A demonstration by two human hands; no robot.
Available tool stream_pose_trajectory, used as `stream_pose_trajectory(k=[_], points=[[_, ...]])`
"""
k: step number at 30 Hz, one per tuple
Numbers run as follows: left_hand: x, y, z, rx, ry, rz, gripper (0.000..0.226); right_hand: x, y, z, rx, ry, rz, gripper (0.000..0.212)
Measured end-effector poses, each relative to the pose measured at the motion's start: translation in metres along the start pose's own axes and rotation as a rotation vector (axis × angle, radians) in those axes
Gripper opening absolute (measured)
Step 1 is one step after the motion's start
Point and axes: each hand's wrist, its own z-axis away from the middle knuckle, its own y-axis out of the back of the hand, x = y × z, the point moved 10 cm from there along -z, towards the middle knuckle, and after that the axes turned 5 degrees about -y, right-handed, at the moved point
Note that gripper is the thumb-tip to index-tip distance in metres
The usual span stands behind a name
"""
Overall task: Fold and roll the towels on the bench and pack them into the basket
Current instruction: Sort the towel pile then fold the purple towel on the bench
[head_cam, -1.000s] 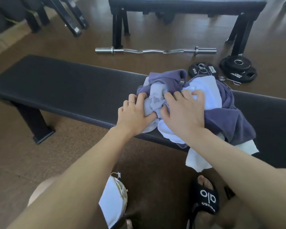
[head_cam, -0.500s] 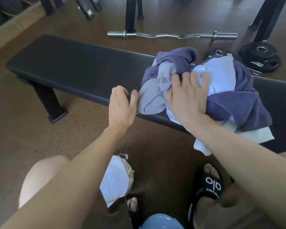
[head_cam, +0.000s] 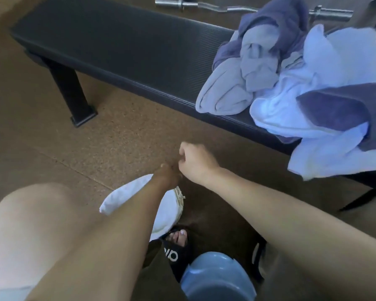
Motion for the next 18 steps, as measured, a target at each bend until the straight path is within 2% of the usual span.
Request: stream_pose_trajectory(k=[2,4,6,8,14,18], points=[[-0.012,-0.022,-0.013,-0.04,0.024,0.059,0.061,0.024,-0.024,-0.005,-0.078,-0.106,-0.023,0.031],[-0.007,-0.033,-0.014,-0.067,0.0,0.09,0.054,0.041,-0.037,-0.009,-0.106,-0.155,-0.029,0.03],[-0.003,-0.041,-0.018,-0.119,-0.039,-0.035,0.042,0.054,-0.044,-0.013,-0.129,-0.184,-0.045,0.029],[-0.008,-0.036,-0.029,-0.075,-0.012,-0.154,0.035,0.06,-0.047,-0.018,-0.135,-0.207,-0.055,0.029],[-0.01,-0.002,-0.032,0.038,0.063,-0.235,0.038,0.05,-0.037,-0.032,-0.093,-0.171,-0.084,0.03],[-0.002,0.026,-0.034,0.054,0.071,-0.29,0.041,0.034,-0.015,-0.039,-0.052,-0.121,-0.109,0.03]])
